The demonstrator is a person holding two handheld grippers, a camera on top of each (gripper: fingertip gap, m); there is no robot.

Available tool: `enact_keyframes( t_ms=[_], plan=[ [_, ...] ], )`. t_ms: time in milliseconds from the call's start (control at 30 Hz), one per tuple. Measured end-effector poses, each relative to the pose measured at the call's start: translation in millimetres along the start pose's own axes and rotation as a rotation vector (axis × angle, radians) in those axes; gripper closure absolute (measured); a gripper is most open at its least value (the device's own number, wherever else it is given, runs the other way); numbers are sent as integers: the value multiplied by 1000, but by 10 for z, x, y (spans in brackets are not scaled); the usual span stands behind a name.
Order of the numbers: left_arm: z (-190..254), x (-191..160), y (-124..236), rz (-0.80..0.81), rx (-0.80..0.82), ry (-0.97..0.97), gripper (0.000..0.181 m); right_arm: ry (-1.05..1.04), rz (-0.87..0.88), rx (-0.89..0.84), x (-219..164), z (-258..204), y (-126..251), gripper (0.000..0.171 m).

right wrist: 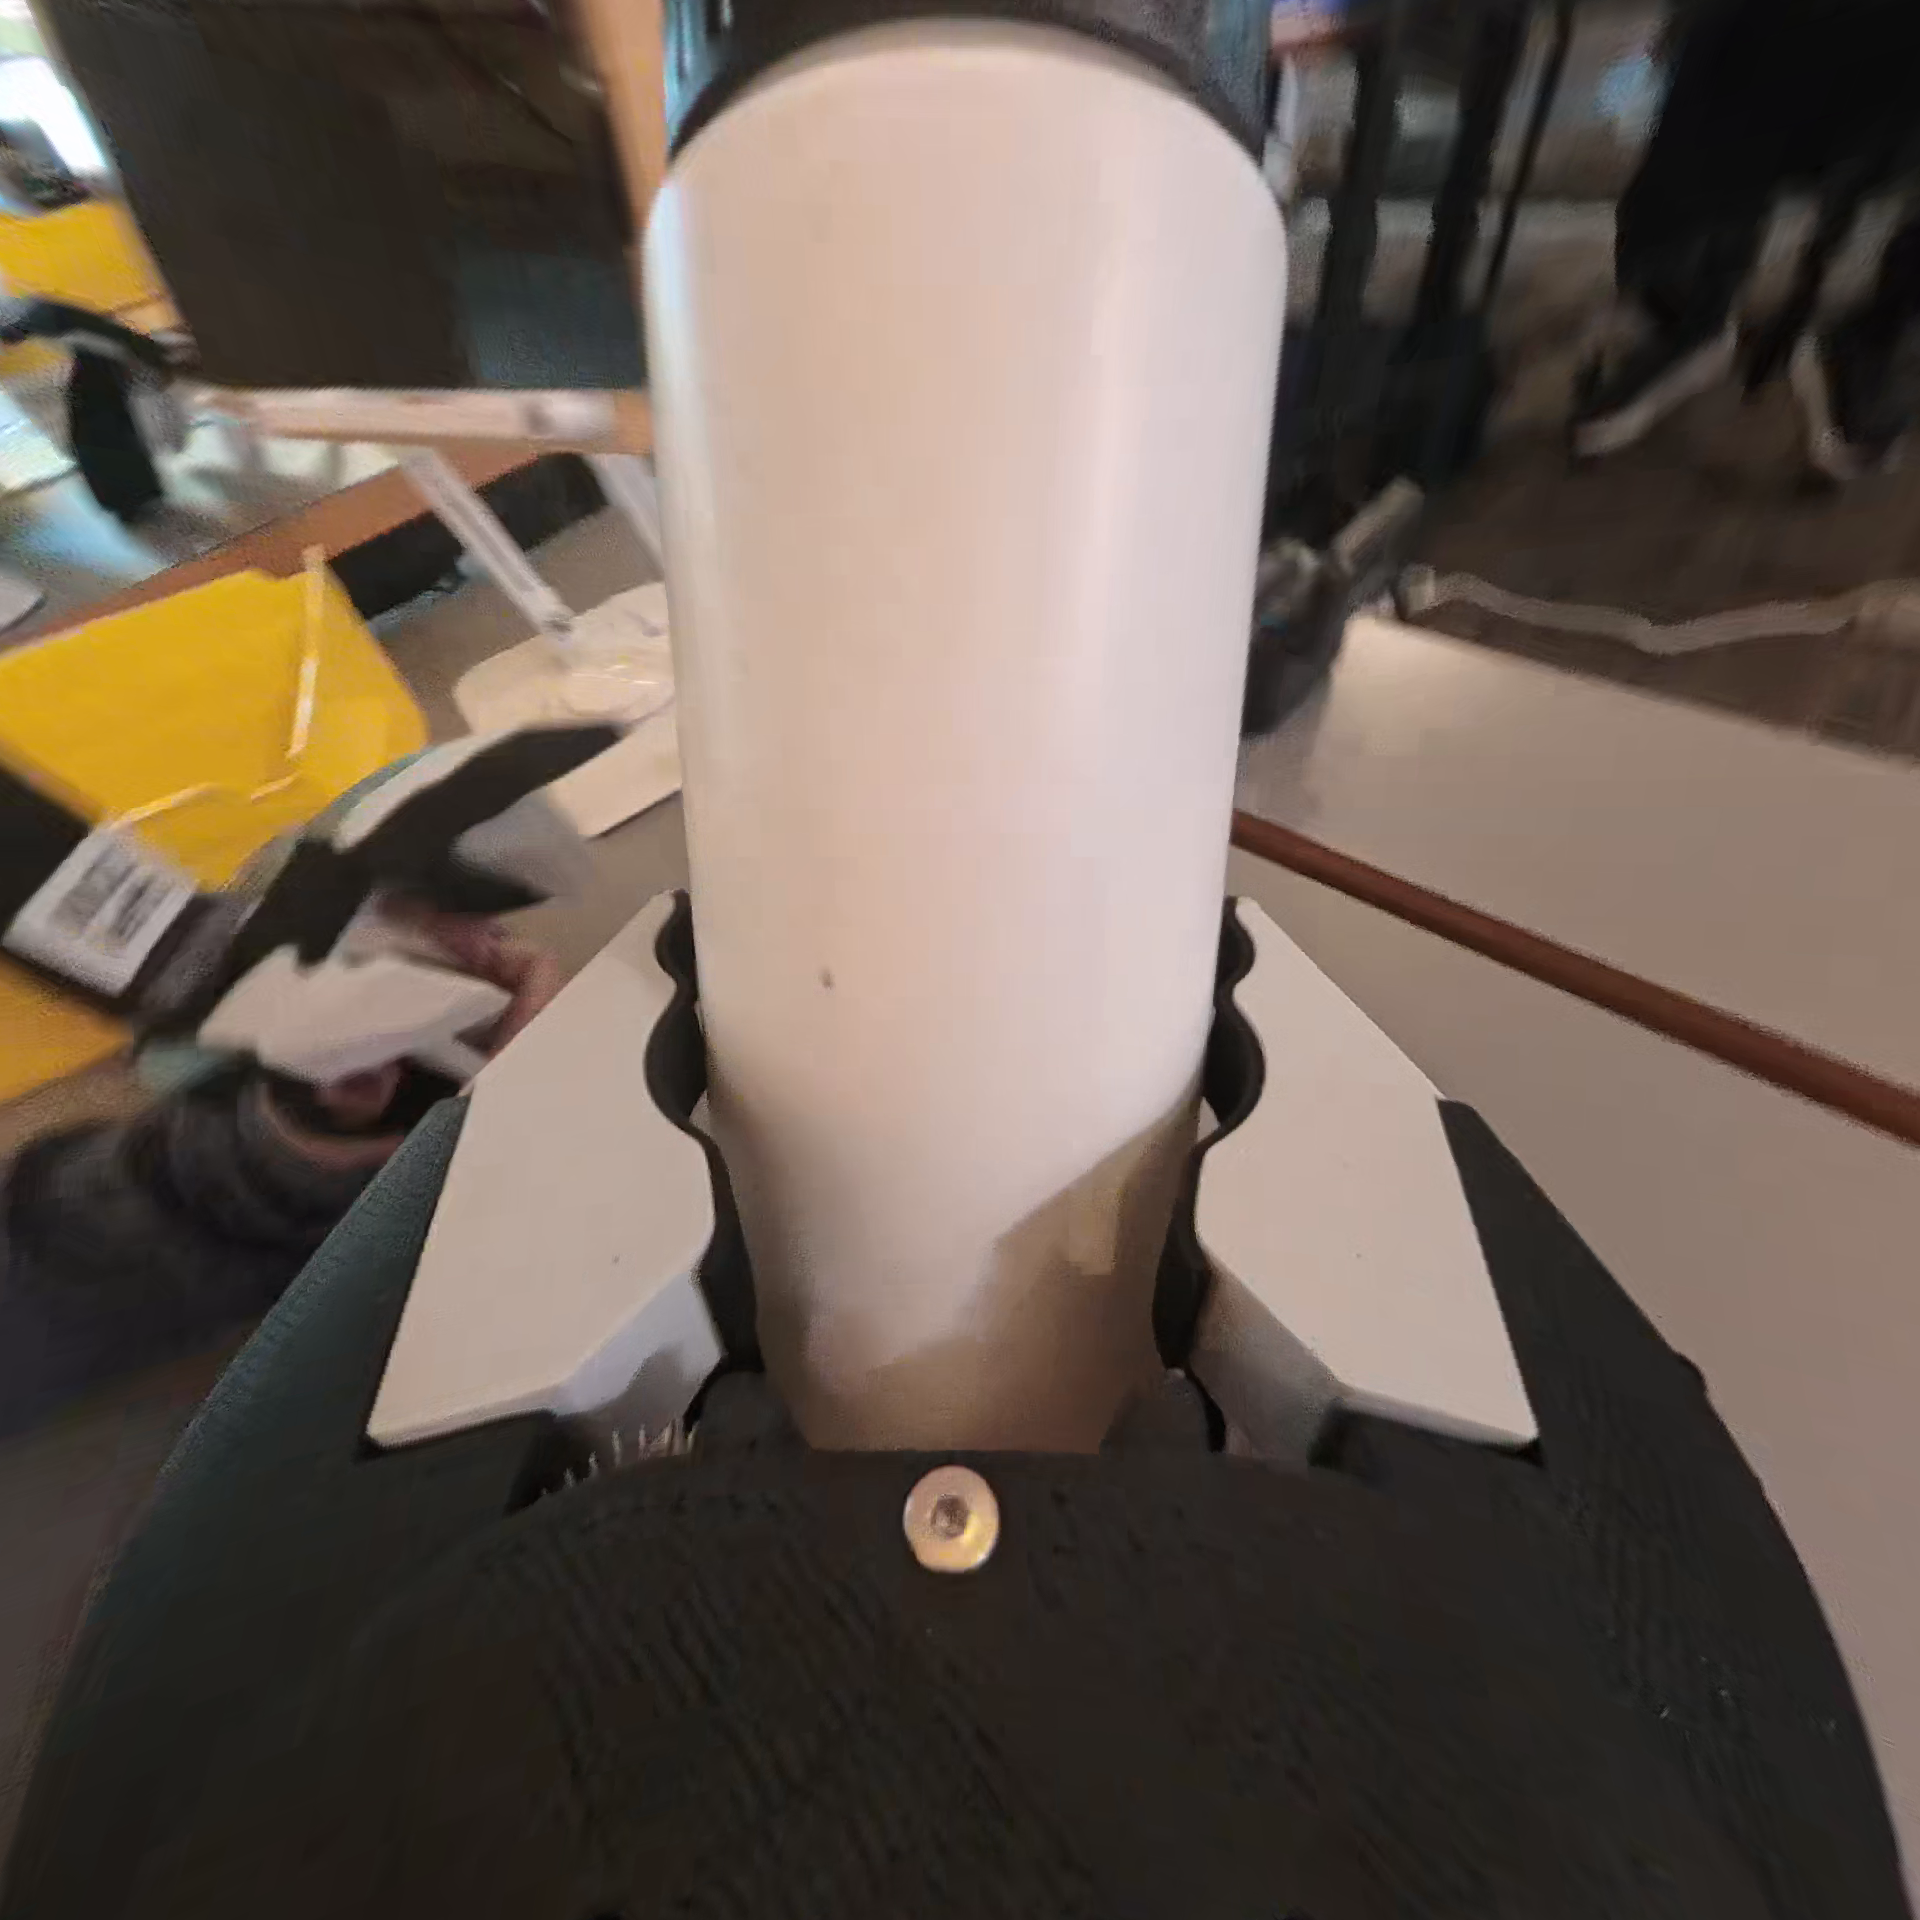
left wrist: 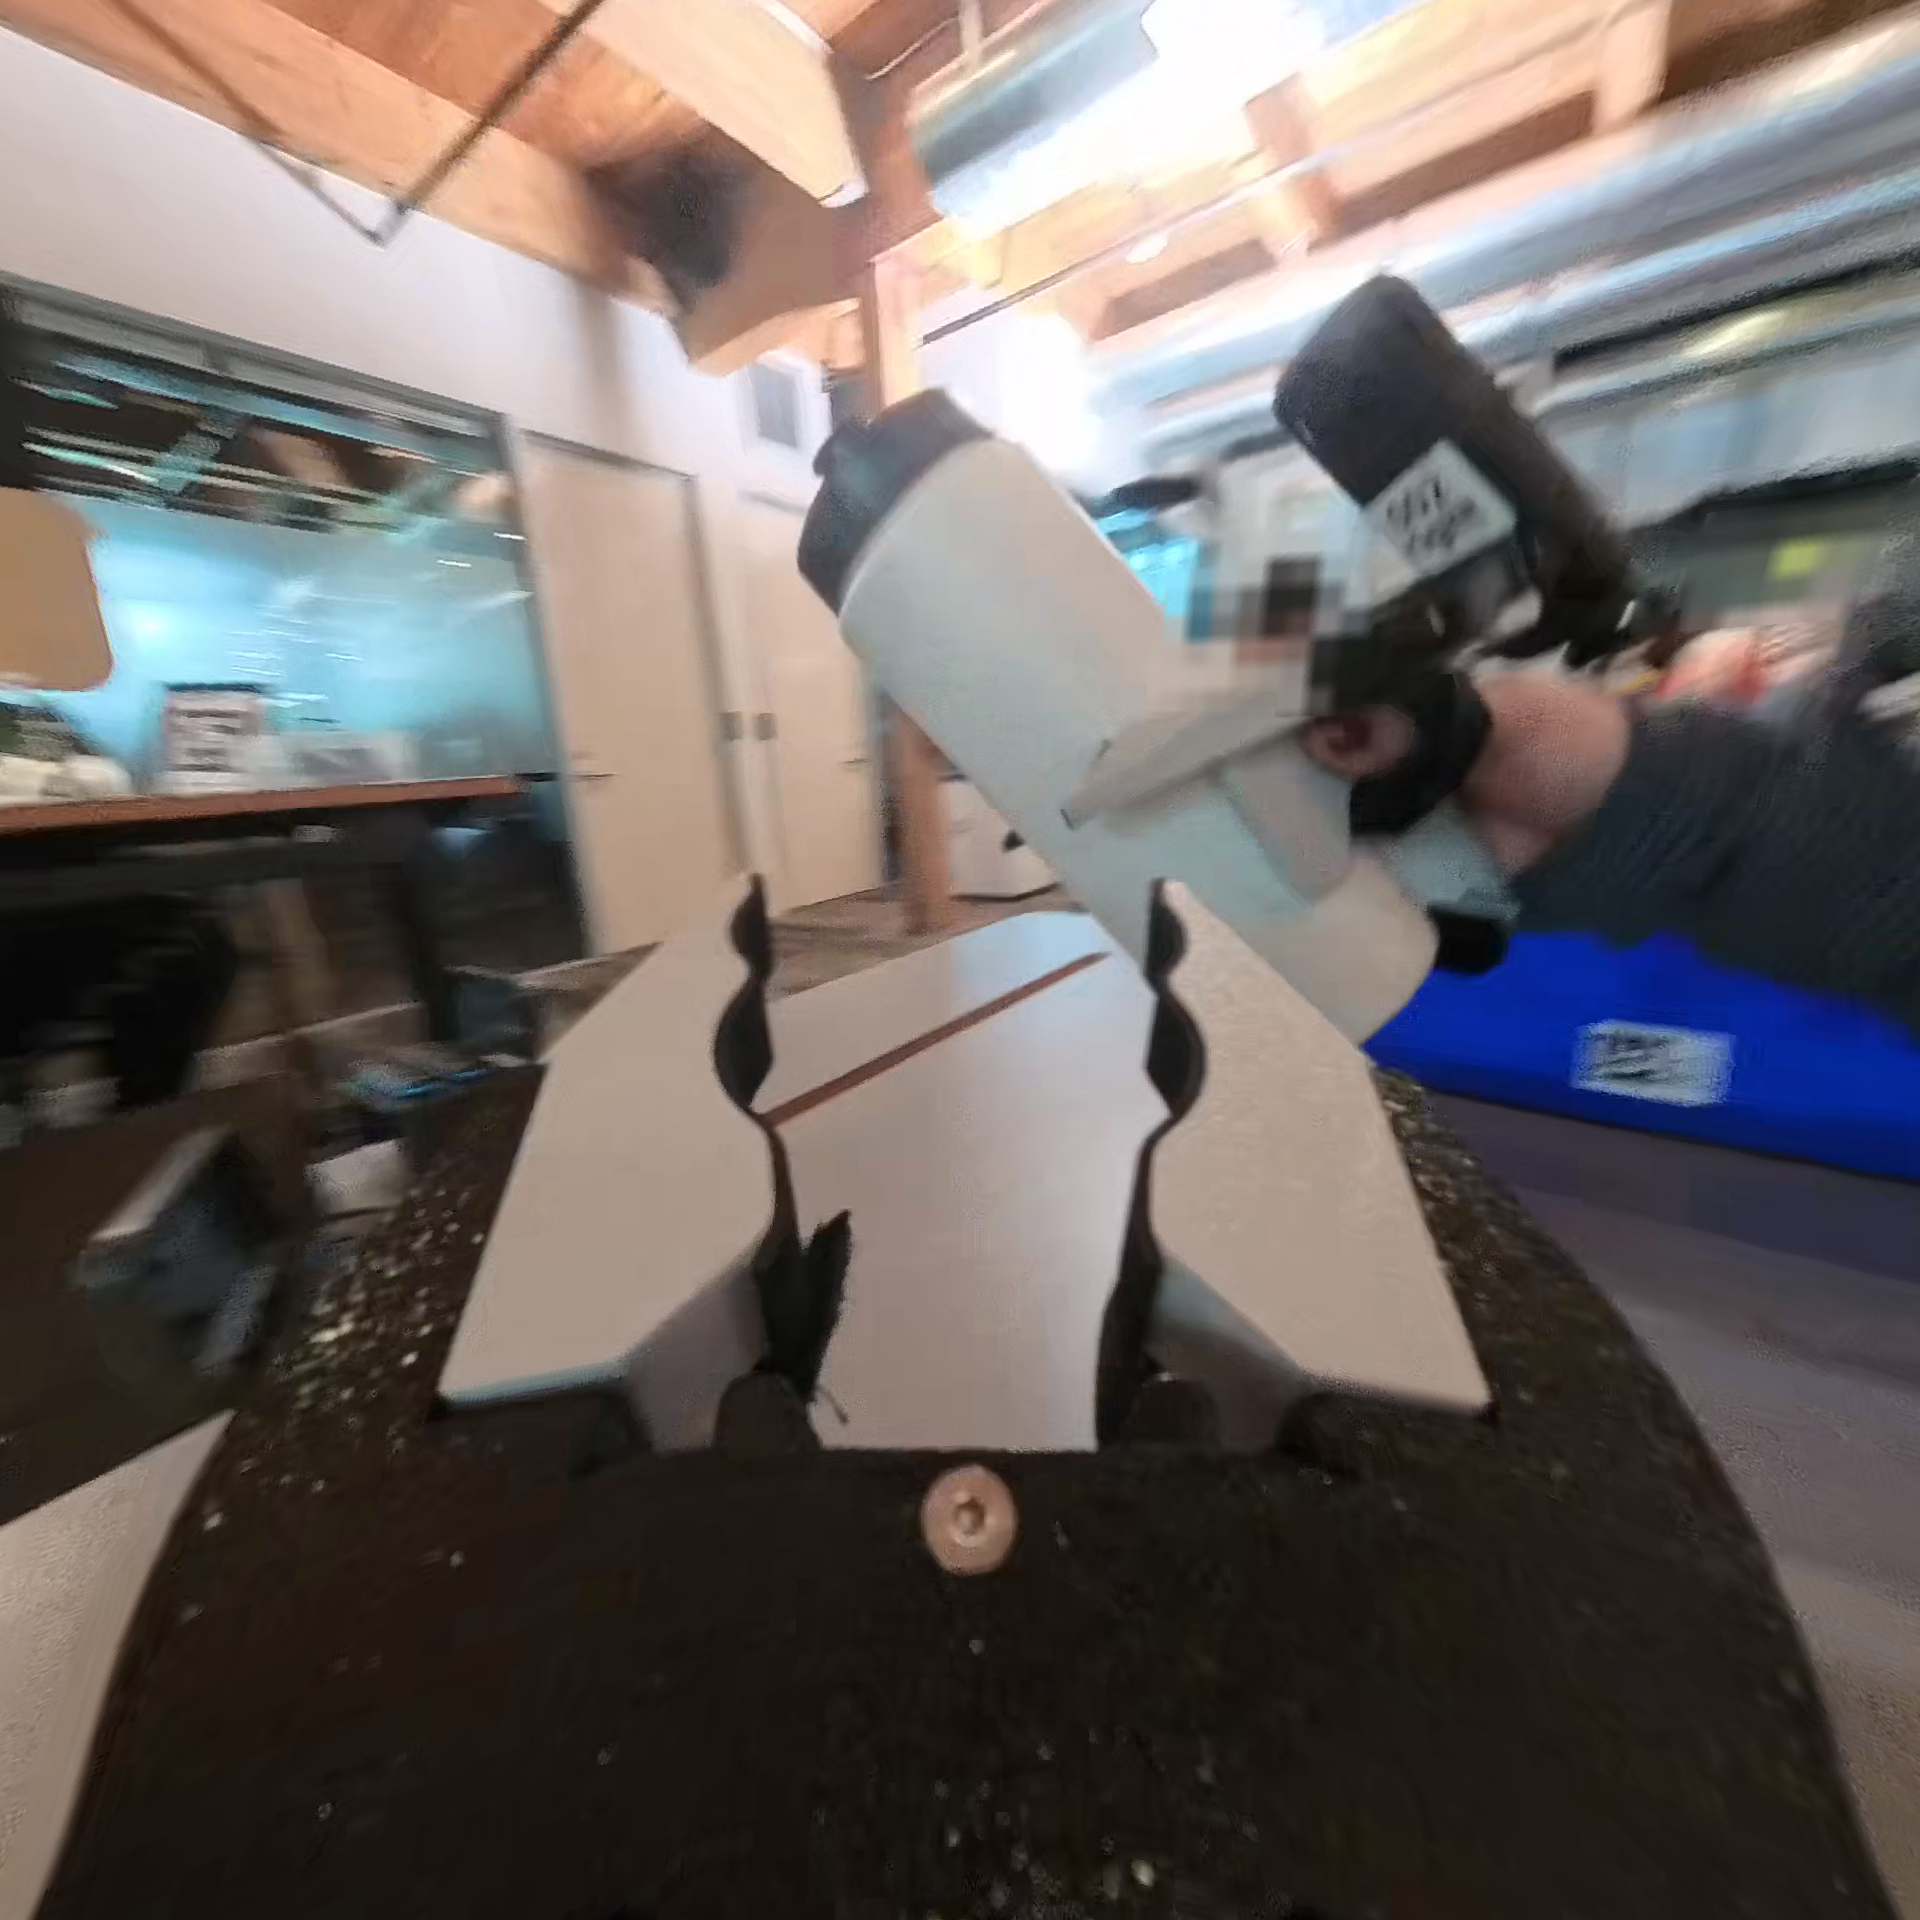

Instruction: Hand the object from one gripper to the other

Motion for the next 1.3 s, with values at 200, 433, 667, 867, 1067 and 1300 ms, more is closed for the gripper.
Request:
enact_keyframes(
  t_ms=[200, 433, 667, 867, 1067, 1300],
  plan=[
    [141, 243, -46, 33, -405, 299, 65, 360, 180, 230, -536, -765, 289, 74],
    [650, 470, -118, -62, -621, 189, 56, 370, 235, 339, -859, -915, 416, 74],
    [939, 590, -114, -17, -748, 41, 84, 457, 194, 381, -884, -1091, 391, 73],
    [807, 786, -124, 13, -637, 83, 87, 441, 452, 277, -788, -1052, 513, 73],
    [545, 858, -77, 59, -533, 182, 95, 325, 394, 243, -782, -917, 491, 48],
    [703, 745, -155, 84, -615, 312, 95, 297, 248, 324, -931, -1116, 182, 67]
  ],
)
Point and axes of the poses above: each gripper's, where its closed fingertips meet, y back along the fingers, x out of its top, z = x × y across the jaws, the point moved 10 cm from there along y, back along the fingers, and after that the axes turned 6 degrees about x, right-handed, at the moved point
